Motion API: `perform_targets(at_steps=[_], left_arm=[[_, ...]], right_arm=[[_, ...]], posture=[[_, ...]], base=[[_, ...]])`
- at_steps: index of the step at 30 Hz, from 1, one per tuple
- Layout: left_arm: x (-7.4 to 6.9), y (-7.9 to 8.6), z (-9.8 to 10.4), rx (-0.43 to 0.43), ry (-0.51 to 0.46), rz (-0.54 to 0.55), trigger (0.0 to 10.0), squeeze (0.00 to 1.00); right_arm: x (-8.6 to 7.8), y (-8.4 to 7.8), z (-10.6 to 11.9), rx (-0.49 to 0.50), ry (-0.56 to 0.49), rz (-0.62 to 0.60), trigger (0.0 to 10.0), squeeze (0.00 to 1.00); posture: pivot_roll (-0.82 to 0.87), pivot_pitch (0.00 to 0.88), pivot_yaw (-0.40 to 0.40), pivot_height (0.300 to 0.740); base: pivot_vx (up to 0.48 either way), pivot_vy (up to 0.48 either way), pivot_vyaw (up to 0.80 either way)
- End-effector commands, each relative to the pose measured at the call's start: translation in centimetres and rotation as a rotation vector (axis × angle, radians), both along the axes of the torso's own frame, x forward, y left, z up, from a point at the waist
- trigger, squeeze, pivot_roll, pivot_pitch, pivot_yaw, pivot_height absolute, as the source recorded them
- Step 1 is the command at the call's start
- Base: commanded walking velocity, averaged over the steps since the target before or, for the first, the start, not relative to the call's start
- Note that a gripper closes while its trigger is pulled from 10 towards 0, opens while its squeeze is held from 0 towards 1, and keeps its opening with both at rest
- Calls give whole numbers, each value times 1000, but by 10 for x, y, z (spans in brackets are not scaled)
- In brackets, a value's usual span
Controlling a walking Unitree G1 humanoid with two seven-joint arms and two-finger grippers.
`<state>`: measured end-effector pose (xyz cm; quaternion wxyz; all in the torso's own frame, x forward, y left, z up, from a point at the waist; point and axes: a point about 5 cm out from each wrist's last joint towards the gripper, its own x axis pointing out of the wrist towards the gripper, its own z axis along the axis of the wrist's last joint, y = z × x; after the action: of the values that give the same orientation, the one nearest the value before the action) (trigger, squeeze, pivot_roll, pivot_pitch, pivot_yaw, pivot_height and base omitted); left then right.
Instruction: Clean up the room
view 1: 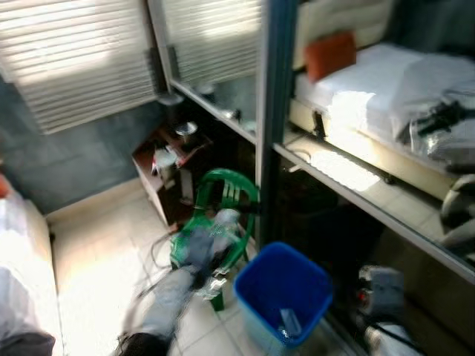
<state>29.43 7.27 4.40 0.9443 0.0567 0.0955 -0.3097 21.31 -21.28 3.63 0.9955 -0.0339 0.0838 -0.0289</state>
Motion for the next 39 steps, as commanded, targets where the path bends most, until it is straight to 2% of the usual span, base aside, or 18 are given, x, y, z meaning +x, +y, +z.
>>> perform_targets(at_steps=[1, 6, 9, 14, 16, 18, 20, 22, 24, 26, 27, 29, 30, 32, 35, 39], left_arm=[[2, 24, -5, 49, 14, 51, 10000, 0], [6, 25, -5, 87, 9, 57, 10000, 0], [16, 25, -3, 113, 6, 80, 10000, 0], [34, 11, 10, 72, 12, 102, 10000, 0], [45, 3, 23, 44, -15, 113, 10000, 0], [49, 0, 29, 38, -33, 119, 10000, 0], [50, -2, 31, 36, -39, 117, 10000, 0], [47, -15, 30, 51, -43, 84, 10000, 0], [45, -21, 28, 65, -43, 68, 10000, 0], [41, -36, 24, 92, -20, 44, 10000, 0], [41, -36, 24, 92, -20, 44, 10000, 0], [40, -47, 24, 100, 10, 43, 10000, 0], [40, -47, 24, 100, 10, 43, 10000, 0], [39, -60, 27, 105, 25, 29, 10000, 0], [37, -78, 33, 87, 30, -4, 10000, 0], [37, -87, 39, 71, 30, -13, 10000, 0]], right_arm=[[2, 12, 1, 17, -7, 28, 10000, 0], [1, 13, 1, 25, -13, 32, 10000, 0], [0, 13, 2, 20, -15, 33, 10000, 0], [-2, 15, 2, 21, -13, 33, 10000, 0], [-7, 16, 3, 18, -17, 31, 10000, 0], [-11, 17, 3, 15, -15, 33, 10000, 0], [-12, 18, 3, 14, -15, 34, 10000, 0], [-18, 21, 3, 25, -15, 32, 10000, 0], [-20, 24, 4, 32, -16, 33, 10000, 0], [-24, 34, 5, 56, -13, 66, 10000, 0], [-24, 34, 5, 56, -13, 66, 10000, 0], [-27, 53, 11, 78, -16, 145, 10000, 0], [-27, 53, 11, 78, -16, 145, 10000, 0], [-34, 71, 15, 103, -7, 209, 10000, 0], [-43, 80, 15, 122, 11, 219, 10000, 0], [-50, 87, 16, 131, 20, 223, 10000, 0]], posture=[[-70, 0, 52, 740], [-73, 0, 55, 740], [-75, 0, 54, 740], [-102, 0, 64, 740], [-132, 0, 80, 740], [-142, 0, 88, 740], [-145, 0, 91, 740], [-171, 0, 106, 740], [-179, 2, 106, 740], [-227, 50, 115, 740], [-227, 50, 115, 740], [-262, 114, 122, 740], [-262, 114, 122, 740], [-283, 148, 121, 740], [-292, 184, 135, 740], [-310, 208, 146, 740]], base=[[0, 0, -781], [0, 0, -309], [0, 0, 0], [0, 0, 0], [0, 0, 0], [0, 0, 0], [0, 0, 0], [0, 0, 0], [0, 0, 0], [0, 0, 0], [0, 0, 0], [0, 0, 0], [0, 0, 0], [0, 0, 0], [0, 0, 0], [0, 0, 0]])
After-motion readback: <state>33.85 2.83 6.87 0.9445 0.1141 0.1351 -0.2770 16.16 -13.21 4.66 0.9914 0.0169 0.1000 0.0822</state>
